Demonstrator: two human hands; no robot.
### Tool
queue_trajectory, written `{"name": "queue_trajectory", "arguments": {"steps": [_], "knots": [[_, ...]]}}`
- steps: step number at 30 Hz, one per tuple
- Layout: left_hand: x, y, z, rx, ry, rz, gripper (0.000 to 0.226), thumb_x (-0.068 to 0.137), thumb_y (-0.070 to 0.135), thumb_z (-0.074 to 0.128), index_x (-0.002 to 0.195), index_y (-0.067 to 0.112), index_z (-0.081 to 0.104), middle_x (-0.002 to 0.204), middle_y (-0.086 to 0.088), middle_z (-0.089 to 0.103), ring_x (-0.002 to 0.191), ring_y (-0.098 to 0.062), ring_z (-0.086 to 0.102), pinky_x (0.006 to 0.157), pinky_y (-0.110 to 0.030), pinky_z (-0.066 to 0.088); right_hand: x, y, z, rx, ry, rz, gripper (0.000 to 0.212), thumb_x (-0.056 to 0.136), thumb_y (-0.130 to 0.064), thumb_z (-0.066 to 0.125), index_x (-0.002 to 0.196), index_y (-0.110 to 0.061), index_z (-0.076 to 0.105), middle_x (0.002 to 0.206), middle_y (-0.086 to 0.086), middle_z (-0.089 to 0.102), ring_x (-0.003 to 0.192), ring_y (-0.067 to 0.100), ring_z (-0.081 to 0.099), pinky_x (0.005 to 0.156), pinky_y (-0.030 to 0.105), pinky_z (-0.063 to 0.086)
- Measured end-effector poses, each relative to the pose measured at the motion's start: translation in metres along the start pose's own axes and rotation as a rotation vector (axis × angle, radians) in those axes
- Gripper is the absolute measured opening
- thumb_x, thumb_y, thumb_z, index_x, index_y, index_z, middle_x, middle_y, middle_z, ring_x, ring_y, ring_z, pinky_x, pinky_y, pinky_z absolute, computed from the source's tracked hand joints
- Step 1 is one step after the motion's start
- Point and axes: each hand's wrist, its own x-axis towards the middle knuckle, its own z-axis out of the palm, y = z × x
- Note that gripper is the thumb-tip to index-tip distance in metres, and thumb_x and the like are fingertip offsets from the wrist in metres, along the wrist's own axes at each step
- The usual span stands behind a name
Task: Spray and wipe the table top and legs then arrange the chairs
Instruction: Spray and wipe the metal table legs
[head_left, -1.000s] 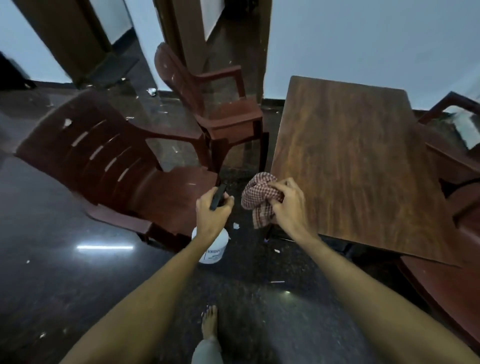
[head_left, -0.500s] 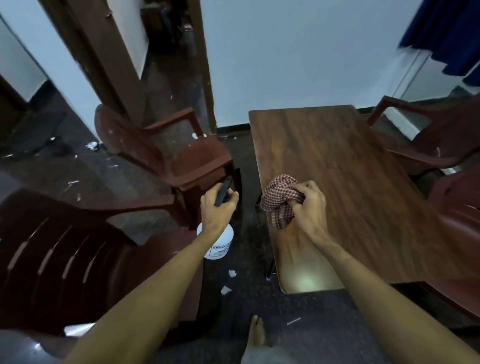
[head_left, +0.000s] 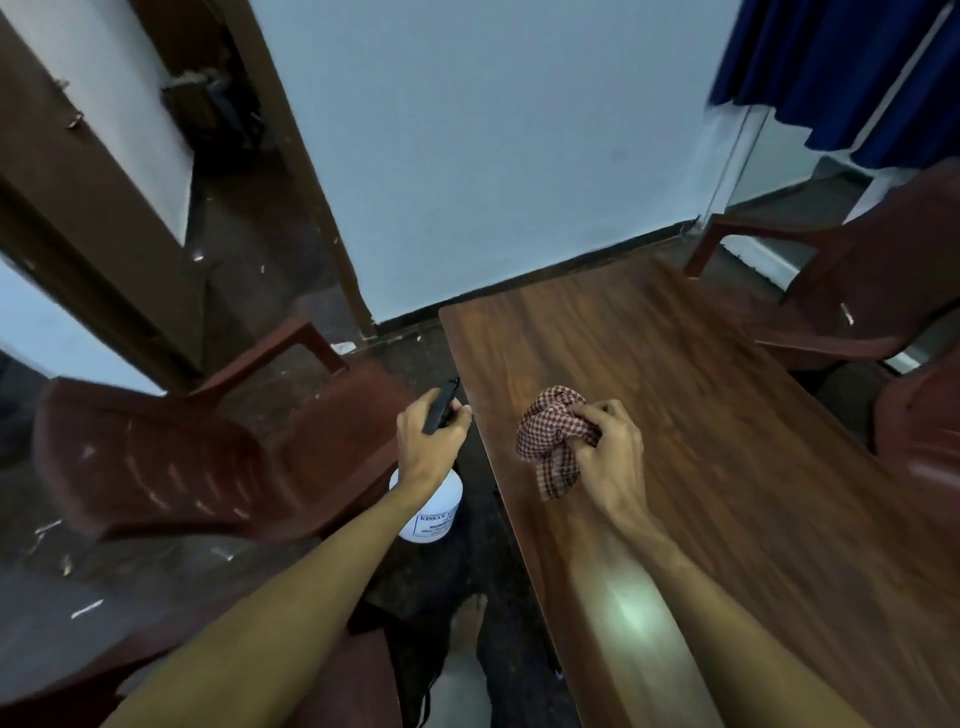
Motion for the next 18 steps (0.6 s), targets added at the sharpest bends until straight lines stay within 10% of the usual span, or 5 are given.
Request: {"name": "queue_trajectory", "arguments": {"steps": [8,18], "knots": [[0.156,-0.023,0.036,-0.018,-0.085,0.076,0.012,0.088,0.009,0.074,0.078,0.009,0.067,0.068,-0.008,0.068,0.063,-0.017,0.065,0.06,-0.025,0.052,0.128,-0.01,0.087,-0.023,0.037,0.113,0.041,0.081,0.002,0.07,0.119,-0.013,0.072,0.105,-0.003,0.058,0.095,0.009,0.055,0.082,0.017,0.041],[0.223,0.007,0.057,-0.008,-0.133,0.113,0.012,0.087,0.008,0.074,0.078,0.01,0.067,0.069,-0.005,0.068,0.062,-0.006,0.064,0.058,-0.01,0.047,0.195,-0.022,0.09,-0.014,0.085,0.125,0.043,0.079,0.0,0.067,0.12,-0.013,0.071,0.105,-0.005,0.056,0.097,0.013,0.057,0.085,0.033,0.051]]}}
